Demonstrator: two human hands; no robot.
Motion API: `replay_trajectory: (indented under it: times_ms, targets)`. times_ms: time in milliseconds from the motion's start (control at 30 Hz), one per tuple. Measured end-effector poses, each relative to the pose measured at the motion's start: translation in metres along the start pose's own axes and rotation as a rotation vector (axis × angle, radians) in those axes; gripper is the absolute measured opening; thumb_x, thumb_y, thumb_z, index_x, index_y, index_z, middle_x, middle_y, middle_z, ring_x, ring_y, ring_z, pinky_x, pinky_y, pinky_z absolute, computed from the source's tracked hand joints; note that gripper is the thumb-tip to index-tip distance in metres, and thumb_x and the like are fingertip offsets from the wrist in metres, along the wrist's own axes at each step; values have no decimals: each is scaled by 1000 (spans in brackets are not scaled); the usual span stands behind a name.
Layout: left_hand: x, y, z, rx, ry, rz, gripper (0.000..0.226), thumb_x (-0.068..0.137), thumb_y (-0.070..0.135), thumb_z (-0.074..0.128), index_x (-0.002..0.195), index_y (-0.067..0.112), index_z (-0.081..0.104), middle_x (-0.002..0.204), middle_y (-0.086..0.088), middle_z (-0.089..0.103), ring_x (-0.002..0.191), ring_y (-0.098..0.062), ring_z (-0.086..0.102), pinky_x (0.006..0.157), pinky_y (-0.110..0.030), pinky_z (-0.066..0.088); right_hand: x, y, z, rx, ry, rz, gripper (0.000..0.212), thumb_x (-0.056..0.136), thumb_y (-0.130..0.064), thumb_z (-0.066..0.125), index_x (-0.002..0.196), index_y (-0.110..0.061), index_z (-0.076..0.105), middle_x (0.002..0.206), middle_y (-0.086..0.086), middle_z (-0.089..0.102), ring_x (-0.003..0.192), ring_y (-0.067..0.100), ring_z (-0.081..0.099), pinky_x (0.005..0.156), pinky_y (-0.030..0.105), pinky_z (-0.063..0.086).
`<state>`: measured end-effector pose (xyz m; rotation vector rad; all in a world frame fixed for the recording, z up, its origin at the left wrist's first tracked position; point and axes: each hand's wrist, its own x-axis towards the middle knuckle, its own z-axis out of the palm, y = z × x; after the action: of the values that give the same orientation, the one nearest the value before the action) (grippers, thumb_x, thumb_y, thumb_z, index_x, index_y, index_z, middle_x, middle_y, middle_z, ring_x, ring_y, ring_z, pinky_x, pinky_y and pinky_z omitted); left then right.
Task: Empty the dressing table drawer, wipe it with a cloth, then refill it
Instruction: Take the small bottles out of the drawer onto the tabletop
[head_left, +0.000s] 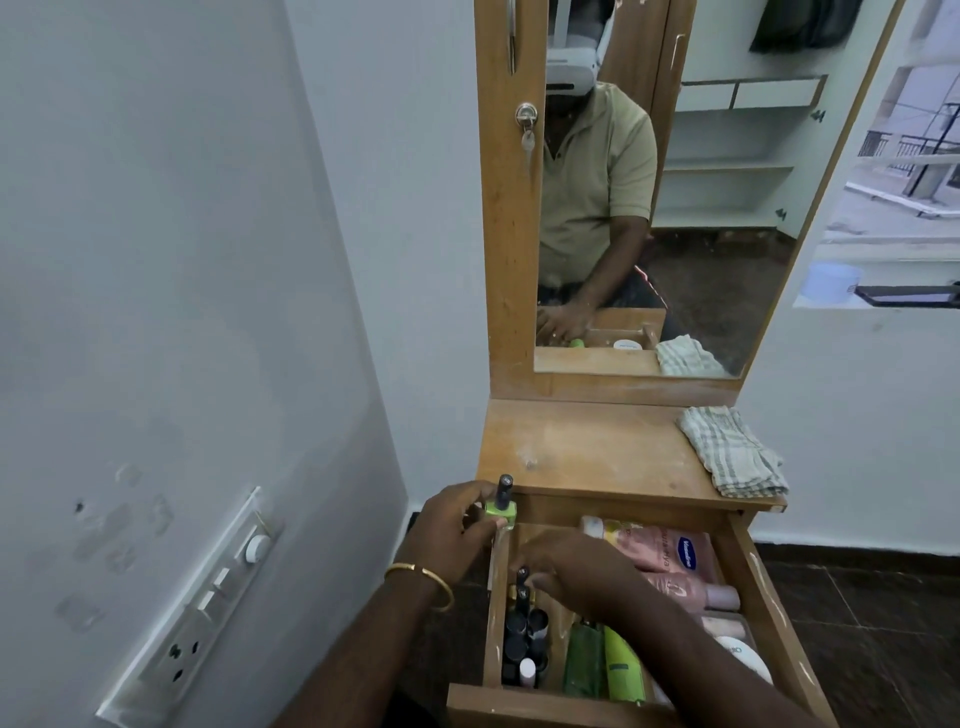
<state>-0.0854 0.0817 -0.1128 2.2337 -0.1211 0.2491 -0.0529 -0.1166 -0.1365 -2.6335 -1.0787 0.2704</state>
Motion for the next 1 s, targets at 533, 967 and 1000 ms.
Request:
replay_trajectory:
  times_ms: [533, 967, 1000]
  targets:
    - [59, 13, 4, 62, 24, 22, 27, 87, 21, 69, 114, 20, 66, 103, 4, 65, 88, -10, 59, 72, -8, 40, 16, 32, -91, 362, 530, 59, 23, 96, -17, 55, 114, -31, 58, 103, -14, 62, 92, 1, 57, 77, 28, 51]
    - [100, 8, 18, 46, -18, -32, 21, 87, 21, 68, 107, 25, 67, 97, 7, 66, 83, 1, 58, 67, -4, 40, 59, 57, -87, 291, 463, 93, 25, 96, -17, 55, 115, -32, 57, 111, -11, 61, 93, 4, 59, 82, 28, 51]
    - [101, 8, 18, 44, -17, -34, 21, 87, 21, 68, 107, 25, 66, 96, 7, 66, 83, 1, 58, 67, -4, 40, 59, 57, -86, 305, 464, 90, 25, 96, -16, 55, 115, -32, 58, 111, -11, 61, 93, 3, 59, 83, 27, 51]
